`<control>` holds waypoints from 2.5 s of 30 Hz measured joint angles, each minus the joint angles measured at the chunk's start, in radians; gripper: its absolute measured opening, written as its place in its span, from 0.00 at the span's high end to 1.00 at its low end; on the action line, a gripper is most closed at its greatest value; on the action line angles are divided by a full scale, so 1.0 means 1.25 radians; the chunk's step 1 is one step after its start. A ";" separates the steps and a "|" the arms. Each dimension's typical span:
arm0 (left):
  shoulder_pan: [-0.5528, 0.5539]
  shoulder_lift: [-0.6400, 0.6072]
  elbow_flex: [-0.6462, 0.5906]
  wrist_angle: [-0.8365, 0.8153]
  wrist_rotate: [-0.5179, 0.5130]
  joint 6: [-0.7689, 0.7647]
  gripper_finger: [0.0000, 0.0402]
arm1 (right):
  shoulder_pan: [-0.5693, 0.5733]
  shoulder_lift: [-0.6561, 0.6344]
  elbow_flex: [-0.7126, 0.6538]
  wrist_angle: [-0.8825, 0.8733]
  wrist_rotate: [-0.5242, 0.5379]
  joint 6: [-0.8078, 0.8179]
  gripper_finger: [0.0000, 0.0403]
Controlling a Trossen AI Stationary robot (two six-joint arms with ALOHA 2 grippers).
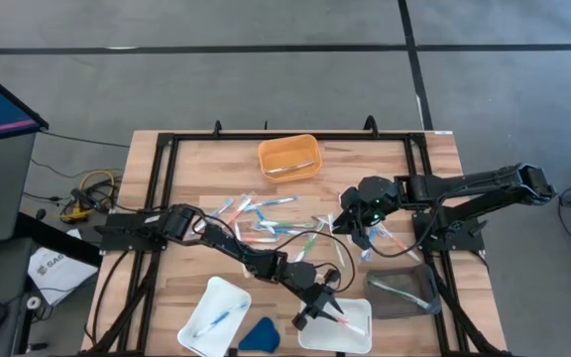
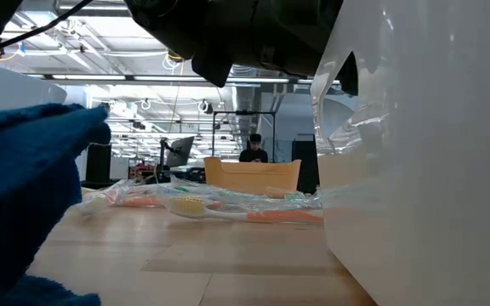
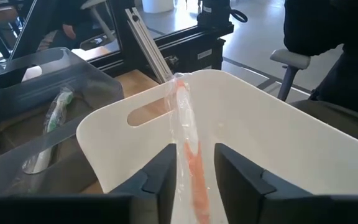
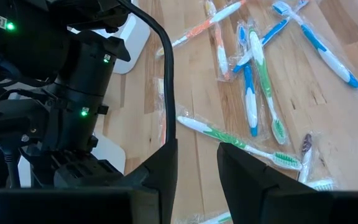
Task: Pick & Place Toothbrushes
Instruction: Put the orange toothbrush into right white bin
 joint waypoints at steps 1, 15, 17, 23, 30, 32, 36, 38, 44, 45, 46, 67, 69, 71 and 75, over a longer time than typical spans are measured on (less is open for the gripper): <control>0.000 0.000 0.000 0.000 -0.001 0.000 0.73 | 0.000 0.000 0.000 0.000 0.000 0.000 0.73; -0.010 0.000 0.000 0.046 -0.005 0.003 0.72 | 0.000 0.000 0.000 -0.003 0.000 0.000 0.73; -0.015 0.000 0.006 0.045 -0.004 0.003 0.74 | 0.000 0.000 0.000 -0.003 0.000 0.000 0.73; -0.036 0.000 0.009 0.043 -0.012 0.006 0.83 | 0.000 0.000 0.000 -0.009 0.000 0.003 0.73; -0.044 -0.076 0.009 -0.101 -0.034 0.049 0.97 | 0.106 0.000 -0.001 -0.128 0.005 0.124 0.73; -0.042 -0.111 0.009 -0.170 -0.048 0.049 0.99 | 0.153 0.000 -0.001 -0.126 0.021 0.126 0.73; -0.041 -0.213 -0.055 -0.217 -0.089 0.051 0.99 | 0.235 0.000 -0.001 -0.111 0.021 0.157 0.73; -0.042 -0.272 -0.106 -0.214 -0.125 0.048 0.99 | 0.270 0.000 -0.001 -0.080 0.021 0.173 0.73; -0.041 -0.463 -0.260 -0.202 -0.252 0.020 0.99 | 0.336 0.000 -0.001 0.015 0.021 0.098 0.73; -0.041 -0.495 -0.283 -0.196 -0.263 0.017 0.99 | 0.343 0.000 -0.001 0.023 0.021 0.088 0.73; -0.041 -0.527 -0.307 -0.190 -0.273 0.016 0.99 | 0.351 0.000 -0.001 0.025 0.021 0.086 0.73; -0.052 -0.885 -0.459 -0.048 -0.294 -0.022 0.99 | 0.531 0.027 0.000 0.112 0.100 0.792 0.74; -0.051 -0.883 -0.460 -0.052 -0.295 -0.038 0.99 | 0.551 0.053 0.000 0.114 0.128 0.864 0.76; -0.054 -0.885 -0.460 -0.046 -0.296 -0.040 0.99 | 0.566 0.093 0.000 0.112 0.140 0.930 0.79; -0.066 -0.884 -0.459 -0.053 -0.293 -0.048 0.99 | 0.603 0.199 0.016 0.127 0.147 0.996 0.90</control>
